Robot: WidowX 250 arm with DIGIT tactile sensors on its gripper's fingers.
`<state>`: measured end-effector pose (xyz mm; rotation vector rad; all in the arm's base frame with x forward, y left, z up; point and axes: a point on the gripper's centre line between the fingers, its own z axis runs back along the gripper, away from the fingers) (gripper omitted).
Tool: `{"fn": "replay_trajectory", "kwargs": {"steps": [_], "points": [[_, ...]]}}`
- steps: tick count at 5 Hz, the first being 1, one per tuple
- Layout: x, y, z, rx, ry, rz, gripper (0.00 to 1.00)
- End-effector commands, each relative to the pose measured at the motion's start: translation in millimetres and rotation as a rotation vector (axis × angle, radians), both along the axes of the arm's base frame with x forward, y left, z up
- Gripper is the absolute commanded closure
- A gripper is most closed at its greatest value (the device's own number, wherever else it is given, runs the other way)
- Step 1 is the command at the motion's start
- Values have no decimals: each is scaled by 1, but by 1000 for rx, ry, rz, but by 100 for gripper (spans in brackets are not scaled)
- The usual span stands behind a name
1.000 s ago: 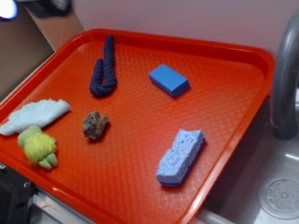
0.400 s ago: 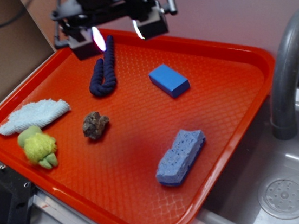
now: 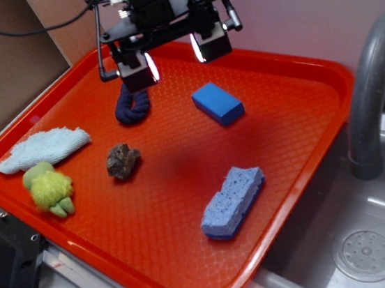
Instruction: Grab the blue block.
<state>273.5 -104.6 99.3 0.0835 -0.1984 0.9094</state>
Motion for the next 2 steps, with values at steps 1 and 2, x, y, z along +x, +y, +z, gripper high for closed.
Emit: {"fn": "replay_trajectory", "kwargs": {"steps": [1, 2], "points": [[38, 16, -15, -95, -27, 129, 0], [45, 17, -27, -134, 18, 170, 0]]}}
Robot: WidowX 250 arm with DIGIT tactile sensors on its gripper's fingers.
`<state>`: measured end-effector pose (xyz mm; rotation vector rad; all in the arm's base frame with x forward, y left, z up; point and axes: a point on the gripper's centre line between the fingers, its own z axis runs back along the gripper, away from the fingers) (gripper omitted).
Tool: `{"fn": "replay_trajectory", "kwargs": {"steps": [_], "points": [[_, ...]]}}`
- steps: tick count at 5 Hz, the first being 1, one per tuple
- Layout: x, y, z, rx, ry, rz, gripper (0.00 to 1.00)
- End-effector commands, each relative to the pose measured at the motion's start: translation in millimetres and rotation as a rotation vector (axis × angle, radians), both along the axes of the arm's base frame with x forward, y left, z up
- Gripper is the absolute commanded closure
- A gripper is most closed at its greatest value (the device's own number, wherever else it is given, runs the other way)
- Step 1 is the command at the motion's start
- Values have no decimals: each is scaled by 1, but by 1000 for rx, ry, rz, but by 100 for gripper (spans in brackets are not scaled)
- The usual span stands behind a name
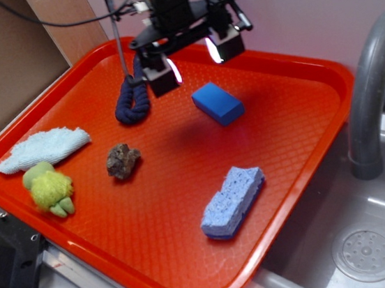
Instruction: Grab the blue block.
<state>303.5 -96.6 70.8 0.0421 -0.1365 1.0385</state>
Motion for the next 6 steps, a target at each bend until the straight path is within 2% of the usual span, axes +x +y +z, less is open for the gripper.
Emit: {"fn": "replay_trajectory", "kwargs": {"steps": [1, 2, 4, 5, 6], "points": [[13, 14, -11, -121, 57, 68, 0], [6, 15, -22, -174, 106, 96, 0], [8, 19, -43, -231, 133, 128, 0], [5, 18, -49, -245, 153, 143, 100], [4, 20, -45, -244, 136, 103, 100]]}}
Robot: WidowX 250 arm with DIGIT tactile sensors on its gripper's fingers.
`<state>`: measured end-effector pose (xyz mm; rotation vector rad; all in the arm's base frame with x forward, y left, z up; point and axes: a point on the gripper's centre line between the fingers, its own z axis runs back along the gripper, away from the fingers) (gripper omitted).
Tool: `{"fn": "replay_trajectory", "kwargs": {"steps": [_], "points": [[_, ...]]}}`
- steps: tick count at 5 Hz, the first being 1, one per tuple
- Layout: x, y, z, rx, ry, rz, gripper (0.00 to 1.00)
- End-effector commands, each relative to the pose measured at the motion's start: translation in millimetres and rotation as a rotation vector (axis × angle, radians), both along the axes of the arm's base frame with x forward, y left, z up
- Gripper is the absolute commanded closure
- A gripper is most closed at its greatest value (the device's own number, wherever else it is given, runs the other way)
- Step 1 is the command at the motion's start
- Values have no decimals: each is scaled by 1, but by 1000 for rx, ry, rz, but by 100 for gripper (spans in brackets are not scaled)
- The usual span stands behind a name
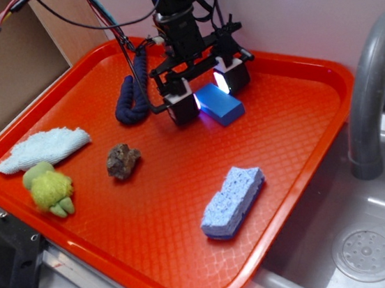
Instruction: Grab the blue block.
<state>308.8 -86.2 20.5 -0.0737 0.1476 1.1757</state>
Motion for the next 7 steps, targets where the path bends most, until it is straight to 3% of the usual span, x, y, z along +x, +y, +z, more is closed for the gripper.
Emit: {"fn": "replay_trajectory", "kwargs": {"steps": [1, 2, 4, 5, 6, 7], "points": [[-1, 9, 41, 69, -117, -277, 100], [-3, -1, 90, 162, -245, -520, 100], [-42, -13, 151, 189, -263, -1029, 100], [-50, -3, 186, 209, -356, -1272, 100], [-59, 16, 226, 238, -432, -1271, 100], [-67, 30, 233, 319, -512, -1156, 100]]}}
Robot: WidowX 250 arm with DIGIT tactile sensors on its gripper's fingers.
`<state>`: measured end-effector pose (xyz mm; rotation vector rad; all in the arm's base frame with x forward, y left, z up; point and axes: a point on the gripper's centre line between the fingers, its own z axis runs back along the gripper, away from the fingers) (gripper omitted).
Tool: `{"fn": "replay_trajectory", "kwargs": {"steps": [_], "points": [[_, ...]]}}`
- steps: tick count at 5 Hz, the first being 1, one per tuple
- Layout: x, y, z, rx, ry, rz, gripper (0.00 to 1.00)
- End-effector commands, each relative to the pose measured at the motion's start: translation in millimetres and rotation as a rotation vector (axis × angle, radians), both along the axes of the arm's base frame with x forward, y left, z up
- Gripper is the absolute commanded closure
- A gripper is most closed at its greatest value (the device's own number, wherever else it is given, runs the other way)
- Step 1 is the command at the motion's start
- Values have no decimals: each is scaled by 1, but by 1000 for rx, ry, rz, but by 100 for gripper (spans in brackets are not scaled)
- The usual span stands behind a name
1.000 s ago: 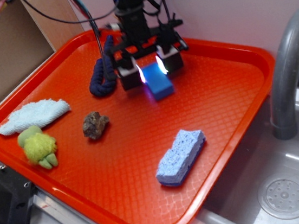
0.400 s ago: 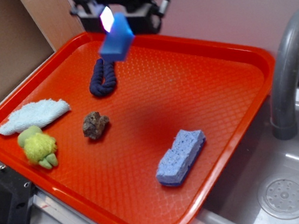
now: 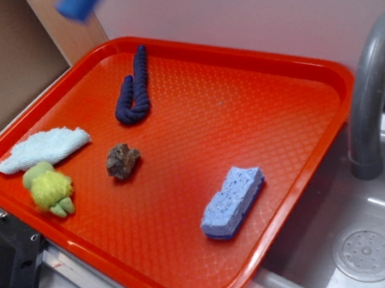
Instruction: Grab the blue block.
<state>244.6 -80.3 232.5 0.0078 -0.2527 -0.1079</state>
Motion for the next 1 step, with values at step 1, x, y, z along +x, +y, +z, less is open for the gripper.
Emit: {"fn": "replay_trajectory", "kwargs": {"steps": [1], "points": [[3, 42, 16, -75, -125, 204, 100]]}}
